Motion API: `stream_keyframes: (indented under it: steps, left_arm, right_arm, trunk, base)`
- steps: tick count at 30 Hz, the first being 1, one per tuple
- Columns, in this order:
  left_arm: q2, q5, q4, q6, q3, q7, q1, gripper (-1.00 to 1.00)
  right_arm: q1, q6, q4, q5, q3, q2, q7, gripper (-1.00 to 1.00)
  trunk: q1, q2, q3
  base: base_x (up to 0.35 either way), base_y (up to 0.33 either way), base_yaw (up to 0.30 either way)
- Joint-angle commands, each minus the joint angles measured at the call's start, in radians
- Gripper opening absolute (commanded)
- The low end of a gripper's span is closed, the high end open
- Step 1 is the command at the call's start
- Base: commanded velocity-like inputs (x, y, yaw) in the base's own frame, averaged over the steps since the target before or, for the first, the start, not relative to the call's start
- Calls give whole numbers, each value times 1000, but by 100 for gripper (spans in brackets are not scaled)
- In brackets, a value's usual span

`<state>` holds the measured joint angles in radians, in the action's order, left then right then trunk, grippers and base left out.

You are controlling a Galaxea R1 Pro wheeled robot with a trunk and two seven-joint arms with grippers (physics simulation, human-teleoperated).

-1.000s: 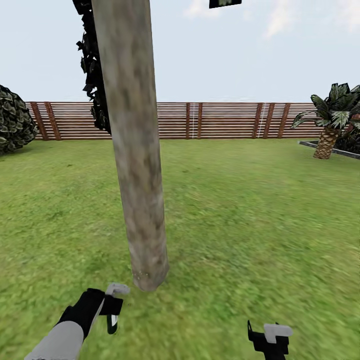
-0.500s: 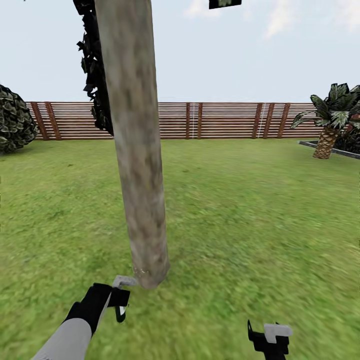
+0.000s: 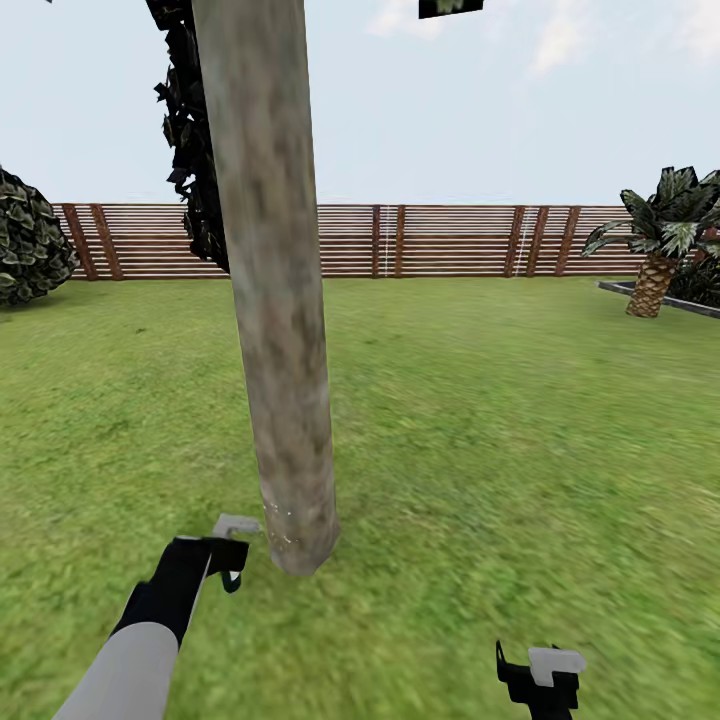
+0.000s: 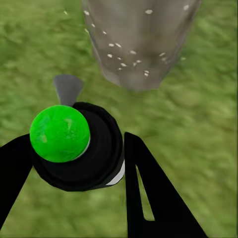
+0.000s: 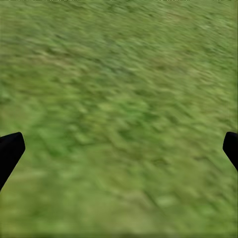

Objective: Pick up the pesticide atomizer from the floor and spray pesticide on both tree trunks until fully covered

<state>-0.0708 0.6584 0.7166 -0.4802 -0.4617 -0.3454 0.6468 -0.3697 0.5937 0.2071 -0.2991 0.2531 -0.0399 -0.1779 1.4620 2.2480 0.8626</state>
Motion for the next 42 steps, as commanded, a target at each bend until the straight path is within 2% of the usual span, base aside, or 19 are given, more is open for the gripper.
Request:
stream_keyframes:
  steps: [1,4,6,8,14,16,18,20,23,27,31,32,33,34,36,37,38,39,42]
  left_arm:
    - [-6,0,6,0,4,-1,-3,-100]
    - [-69,3,4,0,28,0,-5,-100]
    - [-81,1,6,-1,44,-2,-2,-100]
    - [-80,0,14,-2,51,-3,4,-100]
    - [-30,-1,49,-20,50,-7,4,-100]
    - [-41,-1,51,-30,55,-7,1,-100]
    - [-83,0,52,-35,60,-6,2,-100]
    - [-97,0,53,-37,79,-6,6,-100]
    - [-92,-2,115,-43,87,-7,7,-100]
    - [-89,-1,281,-164,96,-13,6,-100]
    - [-100,-7,341,-222,266,-34,-4,-100]
    - [-101,-20,344,-226,293,-36,-6,-100]
    - [-96,-94,351,-240,327,-40,-6,-100]
    - [-90,-153,354,-250,334,-41,-4,-100]
    - [-69,-224,358,-267,336,-43,-1,-100]
    - [-49,-252,359,-273,334,-43,1,-100]
    - [29,-314,361,-282,330,-44,5,-100]
    - [59,-343,362,-284,329,-44,6,-100]
    - [84,-385,365,-304,336,-43,6,-100]
  right_arm:
    - [0,0,0,0,0,0,0,100]
    - [0,0,0,0,0,0,0,100]
    - [0,0,-1,0,0,0,0,100]
    - [0,0,-1,0,0,0,0,100]
    - [0,0,-2,0,0,1,0,100]
    - [0,0,-2,0,0,0,0,100]
    - [0,0,-2,0,0,0,0,100]
    - [0,0,-2,0,0,1,0,100]
    - [0,-1,-2,0,0,1,0,100]
    - [0,-2,-2,0,0,1,0,100]
    - [0,-2,-2,0,0,2,0,100]
    - [0,-2,-2,0,0,1,0,100]
    - [0,-2,-2,0,0,1,0,100]
    - [0,-2,-2,0,0,1,0,100]
    - [0,-2,-2,0,0,1,0,100]
    - [0,-2,-2,0,0,1,0,100]
    - [0,-1,-2,0,0,1,0,100]
    - [0,-1,-2,0,0,1,0,100]
    - [0,-2,-2,0,0,2,0,100]
  trunk:
    - [0,0,0]
    - [0,0,0]
    - [0,0,0]
    - [0,0,0]
    - [0,0,0]
    - [0,0,0]
    - [0,0,0]
    - [0,0,0]
    - [0,0,0]
    - [0,0,0]
    - [0,0,0]
    - [0,0,0]
    - [0,0,0]
    - [0,0,0]
    - [0,0,0]
    - [0,0,0]
    - [0,0,0]
    - [0,0,0]
    - [0,0,0]
  base:
    - [0,0,0]
    - [0,0,0]
    - [0,0,0]
    - [0,0,0]
    - [-12,0,0]
    - [-198,0,0]
    - [-299,0,0]
    - [-157,0,0]
    - [-39,0,0]
    - [-4,0,0]
    - [0,0,0]
    - [0,0,0]
    - [0,0,0]
    - [0,0,0]
    - [0,0,0]
    - [0,0,0]
    - [0,0,0]
    - [0,0,0]
    - [0,0,0]
